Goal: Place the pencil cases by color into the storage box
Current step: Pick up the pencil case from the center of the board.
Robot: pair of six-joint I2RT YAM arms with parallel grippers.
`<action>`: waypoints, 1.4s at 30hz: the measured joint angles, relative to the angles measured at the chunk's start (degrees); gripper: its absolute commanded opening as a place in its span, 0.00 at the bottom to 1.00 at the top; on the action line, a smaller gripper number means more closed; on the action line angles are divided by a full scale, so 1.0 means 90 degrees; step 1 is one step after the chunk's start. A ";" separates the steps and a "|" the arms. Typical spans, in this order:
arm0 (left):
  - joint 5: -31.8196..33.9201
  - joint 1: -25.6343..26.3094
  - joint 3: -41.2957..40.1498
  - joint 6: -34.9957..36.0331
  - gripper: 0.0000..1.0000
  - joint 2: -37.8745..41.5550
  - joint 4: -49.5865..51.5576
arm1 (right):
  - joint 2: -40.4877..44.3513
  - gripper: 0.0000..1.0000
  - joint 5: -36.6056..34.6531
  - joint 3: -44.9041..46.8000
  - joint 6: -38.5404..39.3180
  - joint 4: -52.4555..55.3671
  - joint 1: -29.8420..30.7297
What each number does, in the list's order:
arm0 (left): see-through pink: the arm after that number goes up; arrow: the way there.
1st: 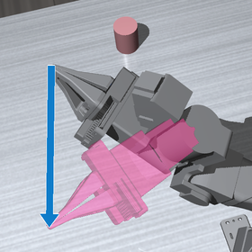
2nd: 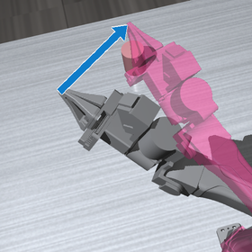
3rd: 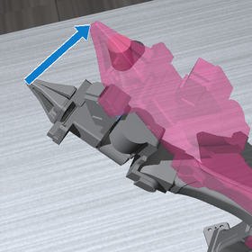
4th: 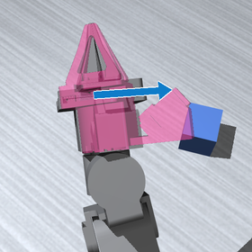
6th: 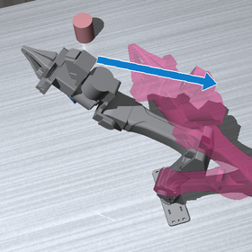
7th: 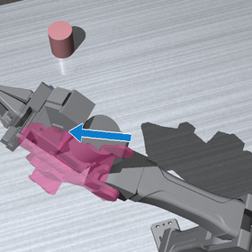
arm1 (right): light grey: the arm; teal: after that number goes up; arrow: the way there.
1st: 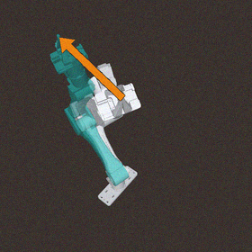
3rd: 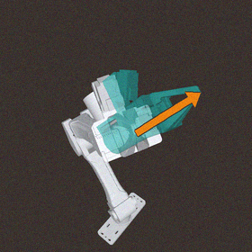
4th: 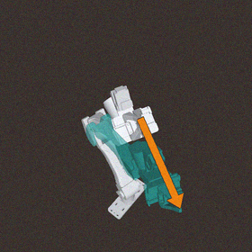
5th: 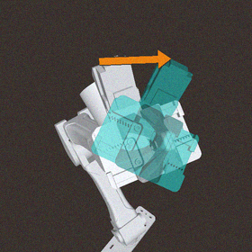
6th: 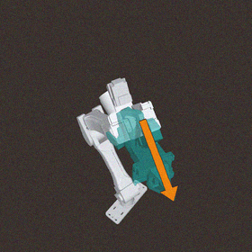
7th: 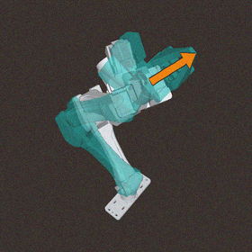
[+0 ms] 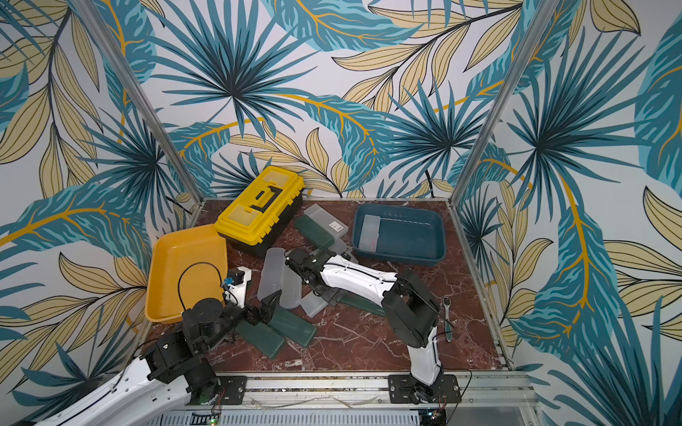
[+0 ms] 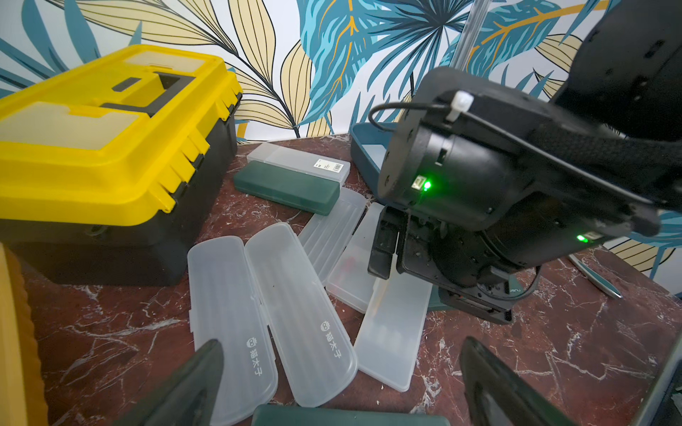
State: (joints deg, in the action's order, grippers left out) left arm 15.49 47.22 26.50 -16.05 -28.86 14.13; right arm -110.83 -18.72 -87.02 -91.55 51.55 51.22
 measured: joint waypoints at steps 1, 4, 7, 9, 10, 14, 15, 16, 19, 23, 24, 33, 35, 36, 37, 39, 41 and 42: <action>-0.0012 0.0000 0.0000 0.0000 1.00 -0.0017 -0.0017 | -0.0015 0.99 0.0017 0.0000 -0.0022 0.0000 0.0000; -0.0034 0.0000 0.0000 0.0002 0.99 -0.0083 -0.0049 | -0.0049 0.99 0.0046 -0.0012 -0.0068 0.0005 0.0000; -0.0036 0.0000 0.0000 0.0015 0.99 -0.0109 -0.0063 | -0.0148 0.99 0.0066 -0.0141 -0.0075 0.0039 0.0005; -0.0034 0.0000 0.0000 0.0019 0.99 -0.0109 -0.0078 | -0.0233 0.99 0.0075 -0.0250 -0.0075 0.0070 0.0007; -0.0034 0.0000 0.0000 0.0019 0.99 -0.0109 -0.0080 | -0.0267 0.99 0.0085 -0.0287 -0.0075 0.0073 0.0010; -0.0032 0.0000 0.0000 0.0019 0.99 -0.0109 -0.0095 | -0.0340 0.99 0.0109 -0.0318 -0.0097 0.0090 0.0012; -0.0032 0.0000 0.0000 0.0022 0.99 -0.0109 -0.0100 | -0.0352 0.99 0.0117 -0.0318 -0.0112 0.0097 0.0012; -0.0032 0.0000 0.0000 0.0022 0.99 -0.0109 -0.0107 | -0.0357 0.99 0.0117 -0.0318 -0.0119 0.0097 0.0012; -0.0032 0.0000 0.0000 0.0022 0.99 -0.0107 -0.0117 | -0.0357 0.99 0.0117 -0.0316 -0.0129 0.0095 0.0012; -0.0034 0.0000 -0.0002 0.0022 0.99 -0.0046 -0.0117 | -0.0362 0.99 0.0121 -0.0282 -0.0158 0.0095 0.0012; -0.0036 0.0000 -0.0002 0.0022 0.99 -0.0024 -0.0117 | -0.0369 0.99 0.0126 -0.0282 -0.0165 0.0092 0.0012; -0.0131 0.0012 -0.0044 0.0022 0.99 0.0087 -0.0129 | -0.0636 0.99 0.0270 -0.0282 -0.0189 0.0095 0.0012; -0.0131 0.0012 -0.0083 0.0022 0.99 0.0141 -0.0126 | -0.0641 0.98 0.0289 -0.0282 -0.0199 0.0092 0.0012; -0.0131 0.0012 -0.0092 0.0022 0.99 0.0160 -0.0129 | -0.0641 0.98 0.0304 -0.0282 -0.0211 0.0092 0.0012; -0.0131 0.0015 -0.0097 0.0022 0.99 0.0175 -0.0129 | -0.0641 0.98 0.0308 -0.0282 -0.0214 0.0090 0.0012; -0.0131 0.0015 -0.0097 0.0022 0.99 0.0185 -0.0131 | -0.0656 0.97 0.0330 -0.0282 -0.0216 0.0090 0.0012; -0.0131 0.0017 -0.0100 0.0022 0.99 0.0185 -0.0131 | -0.0692 0.97 0.0357 -0.0284 -0.0214 0.0090 0.0012; -0.0131 0.0019 -0.0100 0.0022 0.99 0.0185 -0.0134 | -0.0731 0.96 0.0379 -0.0294 -0.0214 0.0092 0.0012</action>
State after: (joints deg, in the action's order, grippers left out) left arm 14.31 47.40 25.61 -15.86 -27.20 12.93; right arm -117.40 -15.31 -89.67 -93.47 52.38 51.33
